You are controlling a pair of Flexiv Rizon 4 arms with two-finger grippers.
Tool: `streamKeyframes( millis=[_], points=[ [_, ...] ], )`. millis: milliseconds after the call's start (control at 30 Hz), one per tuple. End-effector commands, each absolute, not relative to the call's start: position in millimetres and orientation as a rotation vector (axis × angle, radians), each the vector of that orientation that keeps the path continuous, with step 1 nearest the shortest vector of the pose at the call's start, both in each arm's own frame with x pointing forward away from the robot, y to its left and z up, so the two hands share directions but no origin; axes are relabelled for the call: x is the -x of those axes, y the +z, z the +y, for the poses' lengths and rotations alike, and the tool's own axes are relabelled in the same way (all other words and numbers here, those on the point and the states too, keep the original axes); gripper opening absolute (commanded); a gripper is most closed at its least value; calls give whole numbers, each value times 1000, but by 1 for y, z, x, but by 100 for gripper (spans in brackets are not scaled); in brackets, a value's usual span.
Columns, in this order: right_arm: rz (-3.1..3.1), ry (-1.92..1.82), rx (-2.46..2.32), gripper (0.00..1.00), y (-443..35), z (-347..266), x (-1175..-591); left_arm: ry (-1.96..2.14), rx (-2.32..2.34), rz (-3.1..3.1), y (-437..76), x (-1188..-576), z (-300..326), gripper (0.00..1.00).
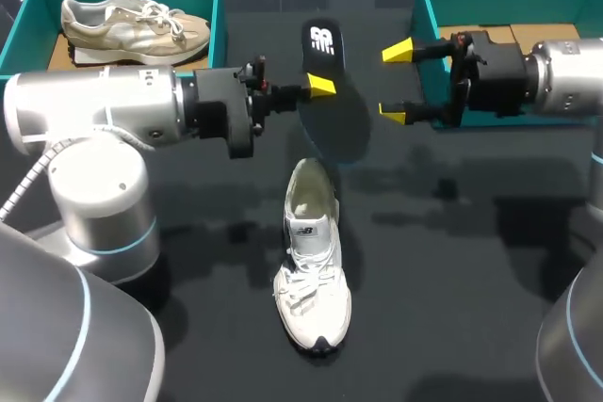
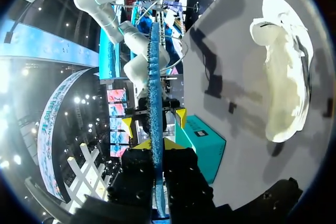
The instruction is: Take the shoe out of the shoebox, open the shoe tongue, remove and reinsert the insole, then place the shoe into the shoebox
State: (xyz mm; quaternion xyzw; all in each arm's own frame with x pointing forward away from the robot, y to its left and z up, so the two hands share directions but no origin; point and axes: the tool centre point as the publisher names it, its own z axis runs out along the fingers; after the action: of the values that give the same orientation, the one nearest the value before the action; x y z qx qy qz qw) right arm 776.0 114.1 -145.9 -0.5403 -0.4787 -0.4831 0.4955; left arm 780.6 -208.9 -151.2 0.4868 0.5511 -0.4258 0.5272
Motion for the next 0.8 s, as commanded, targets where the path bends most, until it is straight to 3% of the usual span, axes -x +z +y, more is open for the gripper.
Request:
streamKeyframes(
  millis=[33,800],
  points=[
    [-1144,-1195,1324,100,-147,104,-767,-1020,-1172,1333,-147,-771,-176,0],
    [-1135,-1206,1334,100,-149,103,-766,-1449,-857,2061,-130,-743,-145,0]
  ],
)
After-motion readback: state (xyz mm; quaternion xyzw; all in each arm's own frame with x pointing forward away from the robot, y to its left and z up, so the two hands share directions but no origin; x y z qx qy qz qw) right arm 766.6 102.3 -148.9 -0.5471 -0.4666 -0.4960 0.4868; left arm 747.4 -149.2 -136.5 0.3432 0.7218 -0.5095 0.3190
